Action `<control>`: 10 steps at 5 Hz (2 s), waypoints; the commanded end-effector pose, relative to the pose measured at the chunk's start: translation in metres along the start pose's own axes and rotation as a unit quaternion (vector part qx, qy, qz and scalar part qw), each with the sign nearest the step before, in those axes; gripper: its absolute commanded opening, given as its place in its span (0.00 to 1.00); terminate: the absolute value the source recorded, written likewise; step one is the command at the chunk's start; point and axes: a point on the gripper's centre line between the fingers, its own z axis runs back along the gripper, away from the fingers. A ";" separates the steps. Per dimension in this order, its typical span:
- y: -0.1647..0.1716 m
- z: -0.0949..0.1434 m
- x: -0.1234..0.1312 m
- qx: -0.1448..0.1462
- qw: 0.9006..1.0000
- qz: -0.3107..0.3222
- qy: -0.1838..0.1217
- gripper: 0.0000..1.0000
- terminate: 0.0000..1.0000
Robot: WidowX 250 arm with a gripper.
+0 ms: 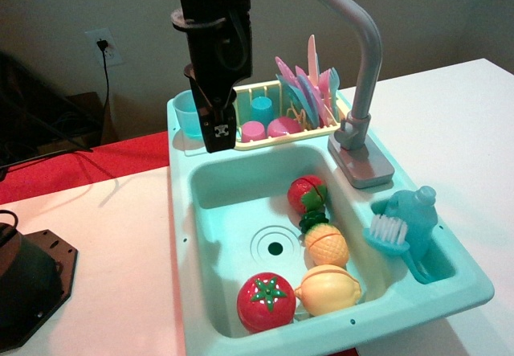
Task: Put cup from counter to sink
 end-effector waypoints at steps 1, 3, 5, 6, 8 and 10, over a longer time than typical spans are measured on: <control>0.000 0.000 0.000 0.000 1.000 0.000 0.000 1.00 0.00; 0.024 -0.008 -0.005 0.010 1.000 0.028 0.006 1.00 0.00; 0.052 -0.010 -0.006 0.015 0.998 0.064 0.003 1.00 0.00; 0.064 -0.010 -0.007 0.021 0.997 0.077 0.004 1.00 0.00; 0.086 -0.015 -0.009 0.033 0.995 0.096 0.013 1.00 0.00; 0.080 -0.038 -0.010 0.040 0.995 0.085 0.027 1.00 0.00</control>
